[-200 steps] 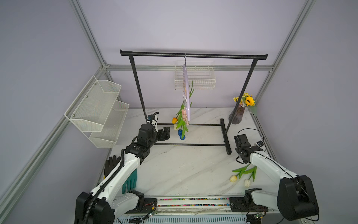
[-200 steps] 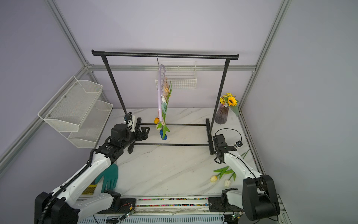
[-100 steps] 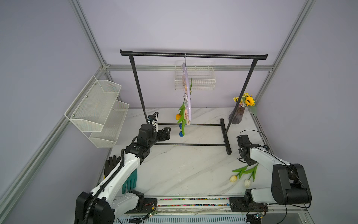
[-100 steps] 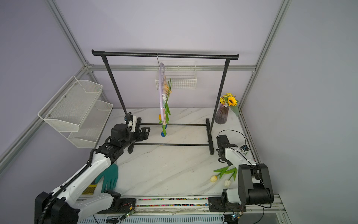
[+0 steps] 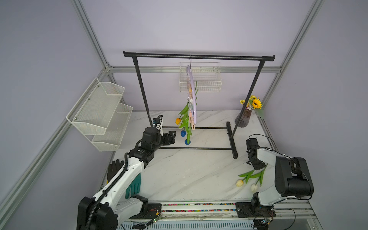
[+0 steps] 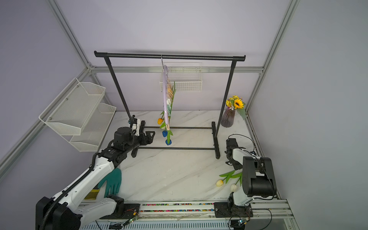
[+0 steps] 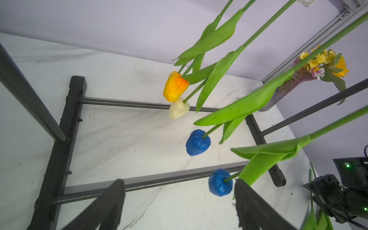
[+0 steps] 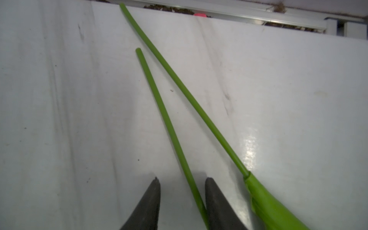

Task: Dry the flowers on a clothes hanger
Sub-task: Pick up the flower at the center of the board.

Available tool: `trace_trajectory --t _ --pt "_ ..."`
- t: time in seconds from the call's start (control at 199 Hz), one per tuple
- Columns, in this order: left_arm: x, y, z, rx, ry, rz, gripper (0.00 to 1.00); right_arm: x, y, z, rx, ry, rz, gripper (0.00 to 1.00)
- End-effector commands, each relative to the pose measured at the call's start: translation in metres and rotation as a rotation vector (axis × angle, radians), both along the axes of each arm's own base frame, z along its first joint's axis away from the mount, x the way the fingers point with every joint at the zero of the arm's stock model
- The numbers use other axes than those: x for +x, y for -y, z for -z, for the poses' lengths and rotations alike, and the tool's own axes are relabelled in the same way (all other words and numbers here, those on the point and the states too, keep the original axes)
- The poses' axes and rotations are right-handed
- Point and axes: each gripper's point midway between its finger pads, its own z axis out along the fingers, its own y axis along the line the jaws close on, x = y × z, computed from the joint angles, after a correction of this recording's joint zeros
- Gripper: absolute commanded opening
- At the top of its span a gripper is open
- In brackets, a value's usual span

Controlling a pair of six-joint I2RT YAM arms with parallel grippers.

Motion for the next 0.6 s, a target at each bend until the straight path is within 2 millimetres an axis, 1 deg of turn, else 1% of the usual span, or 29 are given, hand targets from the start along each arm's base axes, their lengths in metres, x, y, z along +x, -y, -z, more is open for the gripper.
trace_trajectory --t 0.0,0.035,0.085,0.171,0.201,0.221,0.276,0.296,0.317,0.357,0.427,0.467,0.598 --pt "0.003 0.004 -0.014 -0.043 0.033 0.007 0.86 0.004 -0.002 0.007 0.042 0.010 0.008 0.38" --pt "0.003 0.003 -0.014 -0.044 0.032 0.006 0.86 0.004 -0.002 0.009 0.051 0.005 0.009 0.37" --pt "0.003 0.003 -0.014 -0.043 0.033 0.003 0.86 0.003 -0.003 0.014 0.070 -0.001 0.014 0.33" --pt "0.002 0.002 -0.013 -0.040 0.033 0.000 0.86 0.002 -0.005 0.019 0.093 -0.008 0.016 0.31" --pt "0.002 0.001 -0.014 -0.040 0.034 -0.001 0.86 0.002 -0.005 0.020 0.101 -0.005 0.014 0.29" --pt "0.002 0.001 -0.014 -0.039 0.032 -0.002 0.86 0.002 -0.006 0.021 0.105 -0.005 0.013 0.26" --pt "0.001 0.001 -0.014 -0.039 0.034 -0.003 0.86 0.000 -0.007 0.023 0.113 -0.005 0.014 0.12" --pt "0.001 0.000 -0.015 -0.039 0.037 -0.005 0.86 -0.001 -0.007 0.023 0.115 -0.008 0.014 0.09" --pt "0.001 0.000 -0.015 -0.039 0.035 -0.005 0.86 0.006 -0.007 0.022 0.114 0.021 0.010 0.08" --pt "0.001 0.000 -0.016 -0.039 0.039 -0.007 0.86 0.007 -0.007 0.022 0.116 0.025 0.003 0.06" --pt "0.000 -0.001 -0.017 -0.036 0.043 -0.011 0.86 0.010 -0.008 0.021 0.118 0.034 -0.013 0.00" --pt "0.000 -0.002 -0.018 -0.036 0.045 -0.013 0.86 0.016 -0.009 0.020 0.120 0.047 -0.038 0.00" --pt "0.000 -0.002 -0.020 -0.036 0.050 -0.014 0.87 0.047 -0.017 0.007 0.136 0.137 -0.183 0.00"
